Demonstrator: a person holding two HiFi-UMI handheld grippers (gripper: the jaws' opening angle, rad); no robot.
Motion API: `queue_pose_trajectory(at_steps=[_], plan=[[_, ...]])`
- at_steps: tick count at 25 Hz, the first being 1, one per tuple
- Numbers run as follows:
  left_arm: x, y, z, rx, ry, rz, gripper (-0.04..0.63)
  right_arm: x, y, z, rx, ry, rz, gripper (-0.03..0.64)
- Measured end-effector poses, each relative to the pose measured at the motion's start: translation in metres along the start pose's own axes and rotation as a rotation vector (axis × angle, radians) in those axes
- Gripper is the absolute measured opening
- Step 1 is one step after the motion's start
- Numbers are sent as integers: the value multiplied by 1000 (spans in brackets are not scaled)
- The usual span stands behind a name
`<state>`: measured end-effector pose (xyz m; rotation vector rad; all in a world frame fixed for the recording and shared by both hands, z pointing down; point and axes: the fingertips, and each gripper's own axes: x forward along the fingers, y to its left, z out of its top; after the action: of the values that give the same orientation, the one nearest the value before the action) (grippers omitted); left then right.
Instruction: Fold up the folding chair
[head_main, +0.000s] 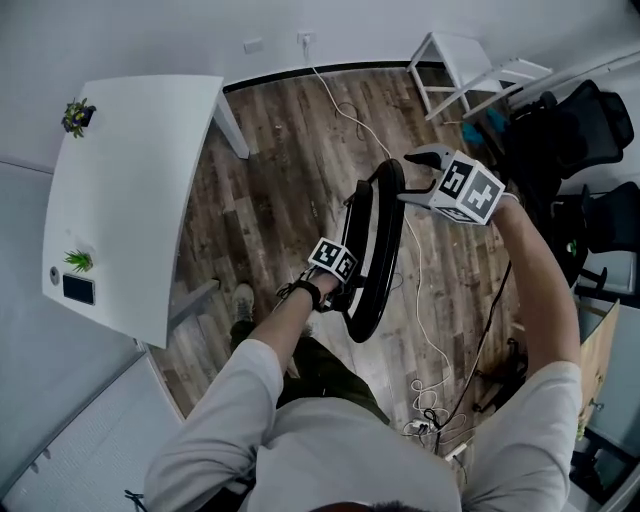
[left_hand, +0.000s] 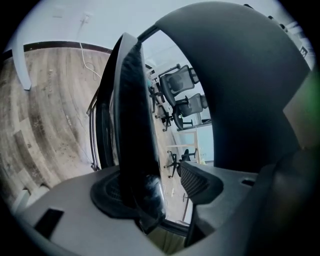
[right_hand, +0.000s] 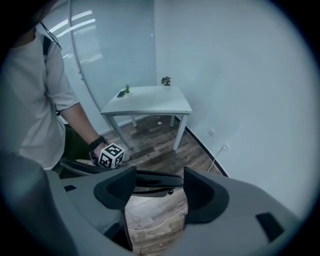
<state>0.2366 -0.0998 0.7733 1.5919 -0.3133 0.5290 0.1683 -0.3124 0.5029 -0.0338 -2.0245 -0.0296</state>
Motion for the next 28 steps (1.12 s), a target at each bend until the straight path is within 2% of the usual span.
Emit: queue_pose_trajectory(at_steps=[4,8,11,13,17,22,24,28], plan=[[-11,10,1,-5,-25,9,270,9,13,12,-141,107,97,313],[-15,18,1,-11,-50,7,275,15,22,20,-326,232,123,308],[-20,25,5,-17,-77,4,273,28,22,4,-599,407,105,321],[-24,27,5,-32,-92,0,273,45,25,-7,-793,470,75,323],[-25,28,1,-44,-100,-13,273,77,24,-10,-1061,466,-19,331],[-23,27,7,-28,-120,-22,273,108,29,-26,-1293,528,-1,327],[-25,25,9,-30,-133,-32,273,113,26,-25,-1381,527,-15,293],[-31,28,7,-45,-155,-27,270,116,23,-13,-1505,497,-46,180]])
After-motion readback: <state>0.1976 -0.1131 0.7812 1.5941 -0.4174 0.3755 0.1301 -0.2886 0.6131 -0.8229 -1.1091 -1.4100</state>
